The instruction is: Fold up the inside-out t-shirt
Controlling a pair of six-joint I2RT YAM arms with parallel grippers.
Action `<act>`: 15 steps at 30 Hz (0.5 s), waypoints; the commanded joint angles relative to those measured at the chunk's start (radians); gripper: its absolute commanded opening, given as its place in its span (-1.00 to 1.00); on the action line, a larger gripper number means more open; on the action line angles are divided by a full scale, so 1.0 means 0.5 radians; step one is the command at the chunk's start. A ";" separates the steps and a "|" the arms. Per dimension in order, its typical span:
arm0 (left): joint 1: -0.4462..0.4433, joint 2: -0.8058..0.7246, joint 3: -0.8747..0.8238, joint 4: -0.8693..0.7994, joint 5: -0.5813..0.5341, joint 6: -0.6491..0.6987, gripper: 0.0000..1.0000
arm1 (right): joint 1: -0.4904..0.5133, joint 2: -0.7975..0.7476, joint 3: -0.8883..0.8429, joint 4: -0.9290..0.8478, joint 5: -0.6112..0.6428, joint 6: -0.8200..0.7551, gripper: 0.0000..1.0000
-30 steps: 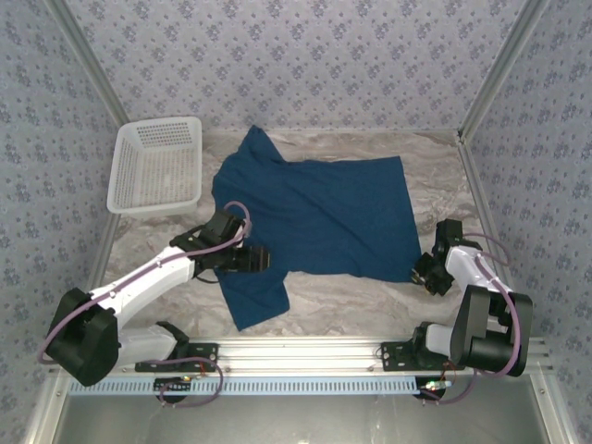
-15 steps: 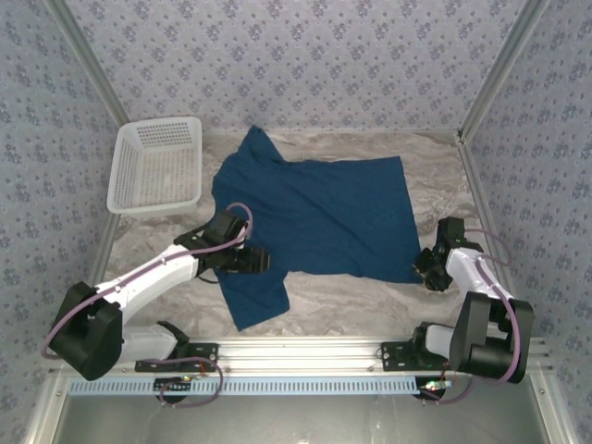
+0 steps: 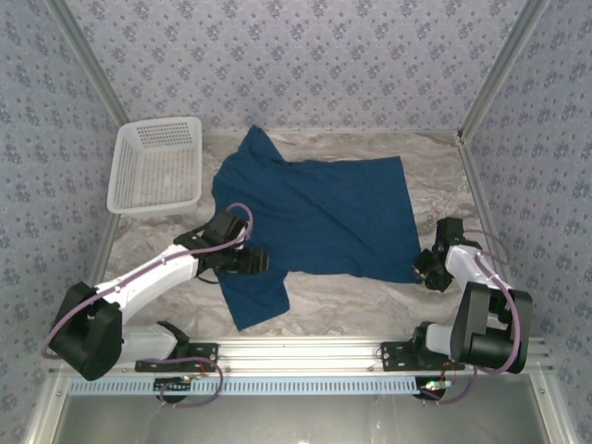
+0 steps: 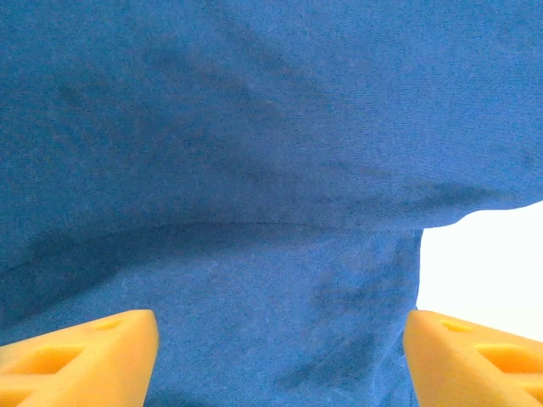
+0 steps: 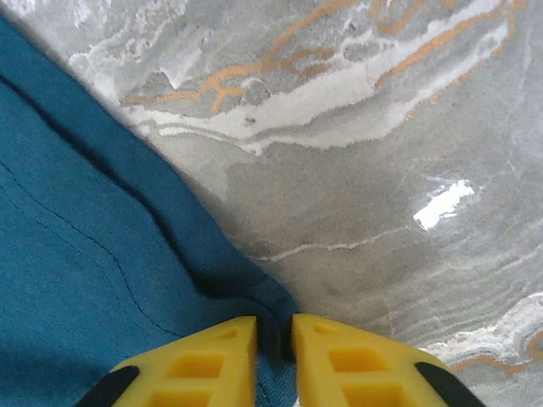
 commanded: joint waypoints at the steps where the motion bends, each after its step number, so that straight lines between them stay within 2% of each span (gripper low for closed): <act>1: -0.013 -0.083 0.069 -0.091 -0.042 0.051 0.52 | -0.003 0.096 -0.032 -0.031 -0.022 -0.023 -0.68; 8: -0.058 -0.146 0.000 -0.159 0.073 -0.054 0.52 | -0.002 0.025 0.028 -0.020 0.013 -0.044 -0.89; 15: -0.423 -0.170 -0.095 -0.327 0.064 -0.192 0.51 | 0.000 -0.045 0.046 -0.040 -0.011 -0.098 -0.95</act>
